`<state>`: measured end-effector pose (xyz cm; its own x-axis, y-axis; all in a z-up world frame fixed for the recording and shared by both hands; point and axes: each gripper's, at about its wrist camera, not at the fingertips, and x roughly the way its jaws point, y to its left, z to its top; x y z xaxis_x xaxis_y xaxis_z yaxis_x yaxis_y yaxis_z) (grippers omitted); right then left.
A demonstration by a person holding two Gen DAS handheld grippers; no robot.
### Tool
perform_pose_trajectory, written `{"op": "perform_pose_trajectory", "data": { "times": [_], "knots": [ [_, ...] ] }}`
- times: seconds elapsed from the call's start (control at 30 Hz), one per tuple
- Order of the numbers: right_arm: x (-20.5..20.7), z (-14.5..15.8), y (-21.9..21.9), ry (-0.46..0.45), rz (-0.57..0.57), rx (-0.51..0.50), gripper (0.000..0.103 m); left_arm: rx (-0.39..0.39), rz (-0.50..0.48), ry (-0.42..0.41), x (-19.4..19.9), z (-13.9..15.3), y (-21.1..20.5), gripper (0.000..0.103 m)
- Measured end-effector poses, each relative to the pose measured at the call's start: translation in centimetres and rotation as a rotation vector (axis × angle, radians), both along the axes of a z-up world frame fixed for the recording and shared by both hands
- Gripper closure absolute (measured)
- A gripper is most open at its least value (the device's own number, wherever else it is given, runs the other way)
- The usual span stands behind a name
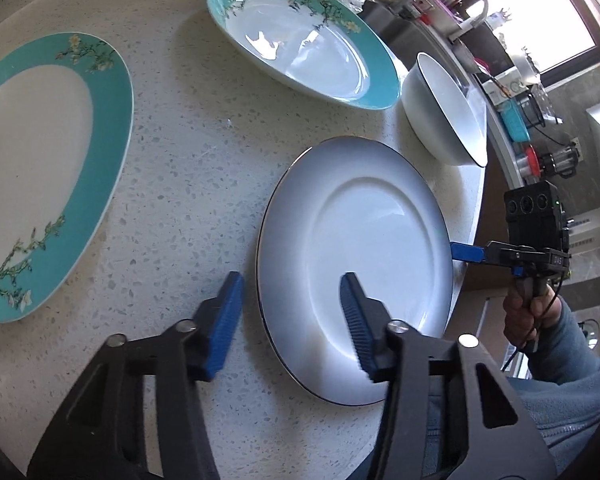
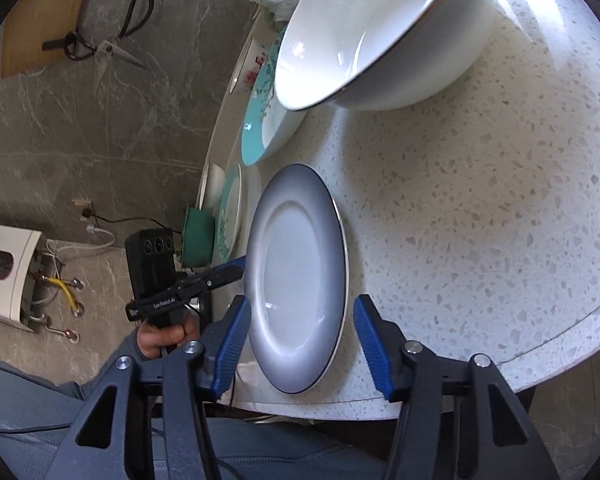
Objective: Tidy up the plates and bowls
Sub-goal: 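Reach both grippers to the grey-rimmed white plate and close on its rim, then lift the grey-rimmed plate with both grippers and carry it toward the small teal plate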
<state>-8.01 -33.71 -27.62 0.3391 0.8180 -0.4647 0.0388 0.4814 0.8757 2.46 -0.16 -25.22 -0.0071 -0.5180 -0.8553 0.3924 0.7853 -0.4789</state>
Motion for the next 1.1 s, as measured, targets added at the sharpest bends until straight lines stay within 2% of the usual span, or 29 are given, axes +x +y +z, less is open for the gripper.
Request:
{"op": "perform_pose_trajectory", "data": {
  "times": [0.07,0.23,0.3,0.47,0.7,0.77,0.9,1.1],
  "knots": [
    [0.1,0.1,0.4,0.004,0.019,-0.034,0.048,-0.003,-0.015,0.011,0.0,-0.1,-0.1,0.067],
    [0.5,0.0,1.1,0.022,0.029,-0.067,0.05,0.002,-0.067,0.026,0.2,-0.3,-0.9,0.068],
    [0.5,-0.2,1.1,0.027,0.01,-0.063,0.056,-0.003,-0.081,0.029,0.2,-0.3,-1.0,0.068],
    [0.2,-1.5,0.2,0.081,-0.025,-0.022,0.079,-0.013,-0.09,0.056,0.6,-0.6,-1.1,0.068],
    [-0.1,-2.2,0.0,0.126,-0.026,0.006,0.088,-0.028,-0.077,0.09,1.0,-0.8,-0.8,0.065],
    [-0.2,-2.5,-0.1,0.143,-0.023,0.008,0.095,-0.028,-0.085,0.086,1.0,-0.7,-0.7,0.068],
    [-0.5,-2.6,-0.1,0.155,-0.032,0.016,0.094,0.0,-0.079,0.081,1.2,-0.8,-0.1,0.087],
    [-0.2,-2.0,0.3,0.151,-0.026,-0.01,0.092,-0.003,-0.091,0.108,1.2,-1.0,0.4,0.087]
  ]
}}
